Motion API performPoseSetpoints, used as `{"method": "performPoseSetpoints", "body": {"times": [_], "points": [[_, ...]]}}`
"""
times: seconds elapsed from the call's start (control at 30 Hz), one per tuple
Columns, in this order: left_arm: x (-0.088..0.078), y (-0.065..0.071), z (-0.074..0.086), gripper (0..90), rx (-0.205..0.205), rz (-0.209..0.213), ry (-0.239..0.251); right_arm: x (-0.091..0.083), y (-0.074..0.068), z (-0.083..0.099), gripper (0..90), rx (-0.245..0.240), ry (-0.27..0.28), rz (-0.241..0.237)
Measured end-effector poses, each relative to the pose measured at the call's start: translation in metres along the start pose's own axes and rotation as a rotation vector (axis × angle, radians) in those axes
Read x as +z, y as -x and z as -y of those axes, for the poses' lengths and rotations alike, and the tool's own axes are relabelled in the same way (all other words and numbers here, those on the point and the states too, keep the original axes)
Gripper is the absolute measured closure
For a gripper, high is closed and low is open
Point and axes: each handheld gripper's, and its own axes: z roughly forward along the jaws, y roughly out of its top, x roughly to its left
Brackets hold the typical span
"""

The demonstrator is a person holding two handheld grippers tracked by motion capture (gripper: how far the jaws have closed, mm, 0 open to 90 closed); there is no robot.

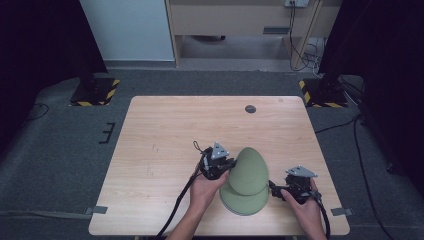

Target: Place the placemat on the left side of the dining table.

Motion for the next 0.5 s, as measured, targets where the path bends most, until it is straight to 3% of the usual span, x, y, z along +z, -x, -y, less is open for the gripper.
{"method": "performPoseSetpoints", "body": {"times": [0.5], "points": [[-0.006,0.009,-0.016,85.5,0.021,0.032,0.024,0.002,0.001,0.000,6.0,0.013,-0.018,0.010]]}}
